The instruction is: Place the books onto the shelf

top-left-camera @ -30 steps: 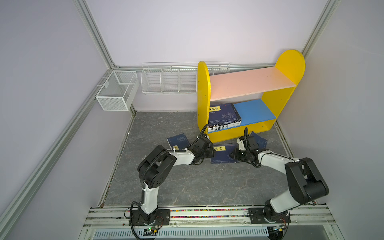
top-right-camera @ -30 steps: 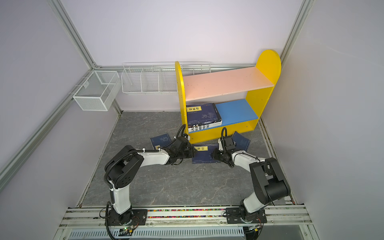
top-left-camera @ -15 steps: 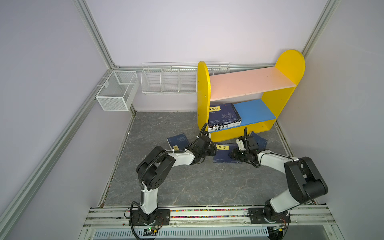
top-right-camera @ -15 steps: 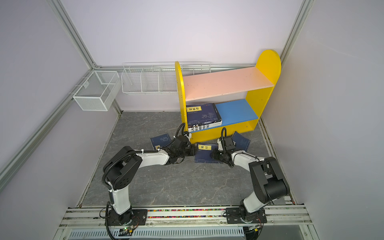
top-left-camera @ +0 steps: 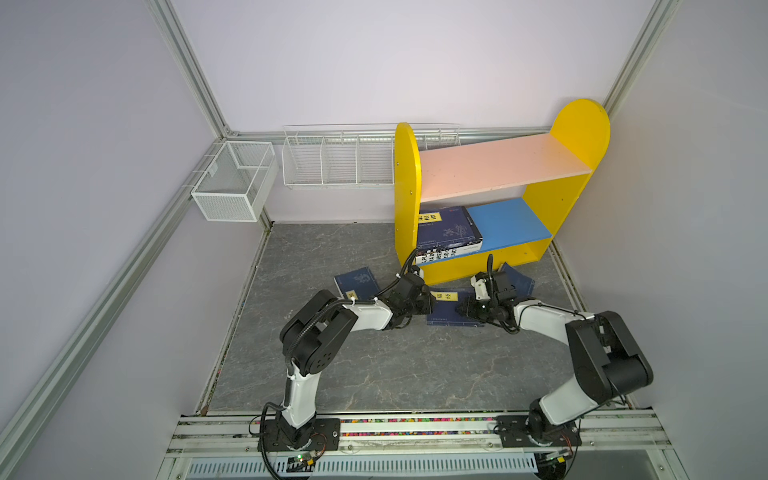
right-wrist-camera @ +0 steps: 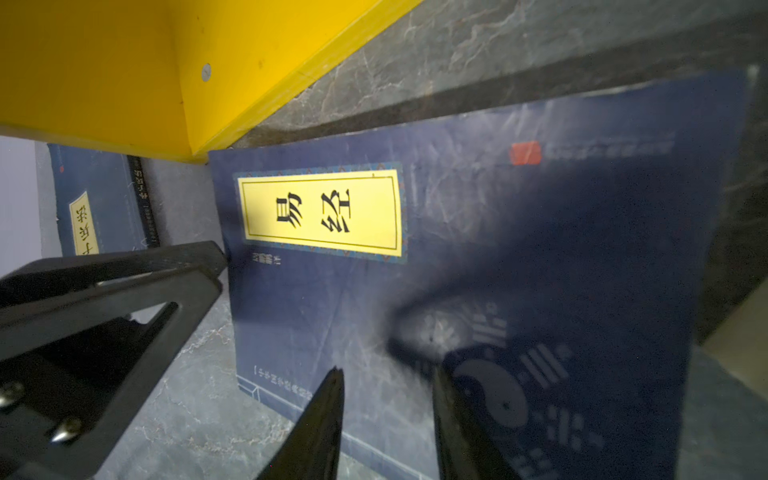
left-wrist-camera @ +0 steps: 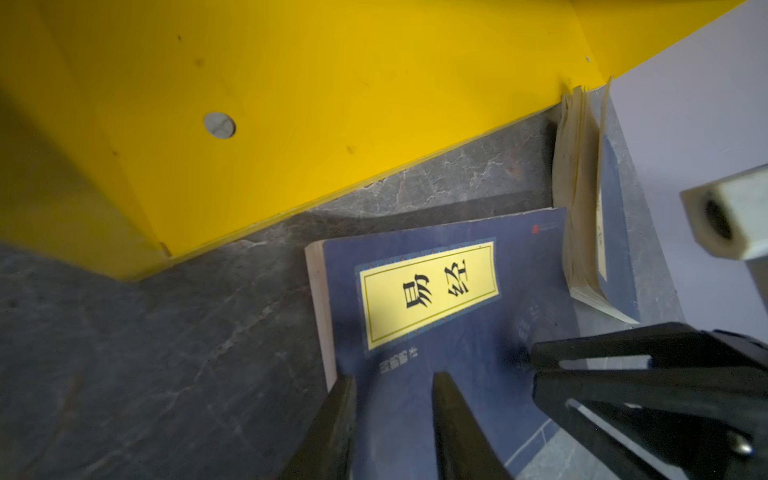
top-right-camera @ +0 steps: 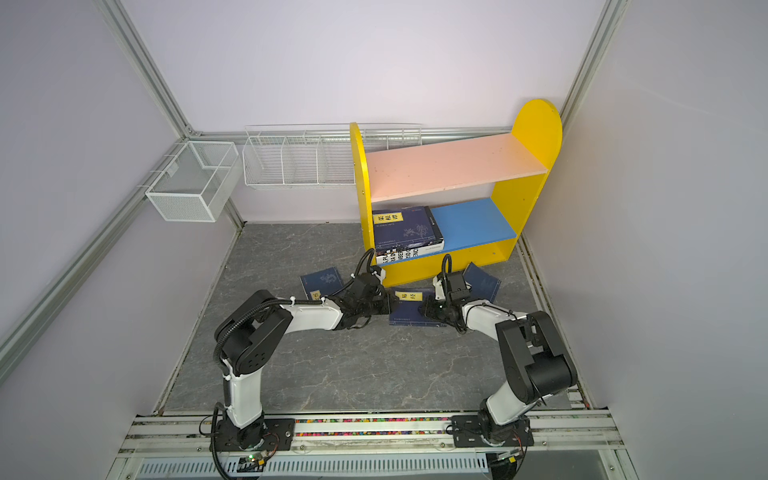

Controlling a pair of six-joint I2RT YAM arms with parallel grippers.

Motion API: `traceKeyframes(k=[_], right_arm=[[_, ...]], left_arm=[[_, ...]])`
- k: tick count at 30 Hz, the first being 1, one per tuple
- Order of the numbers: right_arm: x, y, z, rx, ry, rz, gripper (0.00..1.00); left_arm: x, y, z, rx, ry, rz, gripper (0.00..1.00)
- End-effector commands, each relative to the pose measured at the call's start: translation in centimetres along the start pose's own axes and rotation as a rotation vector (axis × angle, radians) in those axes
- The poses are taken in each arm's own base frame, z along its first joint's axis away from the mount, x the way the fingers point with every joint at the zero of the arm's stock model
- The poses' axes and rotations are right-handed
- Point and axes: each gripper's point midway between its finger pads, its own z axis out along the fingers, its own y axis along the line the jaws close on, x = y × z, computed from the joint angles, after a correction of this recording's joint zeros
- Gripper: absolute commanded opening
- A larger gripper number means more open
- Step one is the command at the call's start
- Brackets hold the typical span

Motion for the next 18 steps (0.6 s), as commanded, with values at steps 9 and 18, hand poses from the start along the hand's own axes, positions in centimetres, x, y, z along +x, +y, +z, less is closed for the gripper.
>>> traceKeyframes(k=[9,18], right_arm=[[-0.5,-0.8,-1.1,0.059,-0.016,-0.013,0.4],[-4.2,-3.1,-7.0,0.217,-0.206,-0.035,0.56]], left_arm=[[-1.7,0.6,-0.5,-0.059,-0.066,0.019,0.42],[-1.2,1.2,-0.1,-0.07,-0.052,0.001,0.5]])
